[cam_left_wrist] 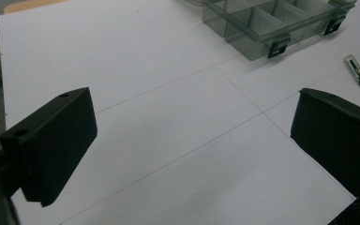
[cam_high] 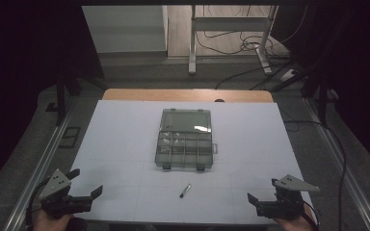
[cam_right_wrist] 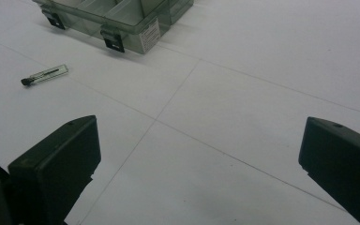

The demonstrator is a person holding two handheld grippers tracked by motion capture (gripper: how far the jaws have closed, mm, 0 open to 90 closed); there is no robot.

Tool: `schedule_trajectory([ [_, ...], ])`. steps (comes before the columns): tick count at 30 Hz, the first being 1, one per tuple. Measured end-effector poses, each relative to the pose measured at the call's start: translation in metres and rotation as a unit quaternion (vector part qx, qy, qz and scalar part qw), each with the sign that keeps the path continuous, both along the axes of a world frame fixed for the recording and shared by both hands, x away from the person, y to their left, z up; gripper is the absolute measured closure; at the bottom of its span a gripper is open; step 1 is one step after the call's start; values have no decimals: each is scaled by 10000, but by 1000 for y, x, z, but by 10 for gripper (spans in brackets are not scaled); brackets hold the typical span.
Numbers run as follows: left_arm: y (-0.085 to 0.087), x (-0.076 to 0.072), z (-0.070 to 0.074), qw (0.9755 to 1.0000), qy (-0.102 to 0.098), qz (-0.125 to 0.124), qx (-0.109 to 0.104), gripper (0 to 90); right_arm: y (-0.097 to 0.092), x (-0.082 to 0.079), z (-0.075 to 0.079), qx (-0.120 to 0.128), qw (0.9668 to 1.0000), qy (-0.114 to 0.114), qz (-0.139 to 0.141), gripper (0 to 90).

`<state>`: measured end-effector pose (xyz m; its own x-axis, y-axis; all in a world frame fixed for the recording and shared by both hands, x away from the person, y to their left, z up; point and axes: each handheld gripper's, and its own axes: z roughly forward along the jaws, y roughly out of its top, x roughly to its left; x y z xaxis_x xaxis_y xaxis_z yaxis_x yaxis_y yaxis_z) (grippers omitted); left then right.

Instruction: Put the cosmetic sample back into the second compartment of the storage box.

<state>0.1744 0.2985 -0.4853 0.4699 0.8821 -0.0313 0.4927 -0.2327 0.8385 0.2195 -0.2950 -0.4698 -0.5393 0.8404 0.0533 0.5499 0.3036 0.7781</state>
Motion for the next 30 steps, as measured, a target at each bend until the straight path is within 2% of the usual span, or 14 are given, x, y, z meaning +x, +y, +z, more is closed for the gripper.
schedule_trajectory([
  [15, 0, 2, 0, 10000, 86, -6, 2, 20, 3, 2, -1, -69, 9998, 118, 164, 0],
  [24, 1, 2, -1, 9999, 116, -13, -15, 23, 4, 5, -2, -126, 9995, 262, 132, 7],
  [30, 1, 2, -1, 9999, 133, -5, -29, 23, 7, 5, -2, -196, 9991, 233, 287, 2],
])
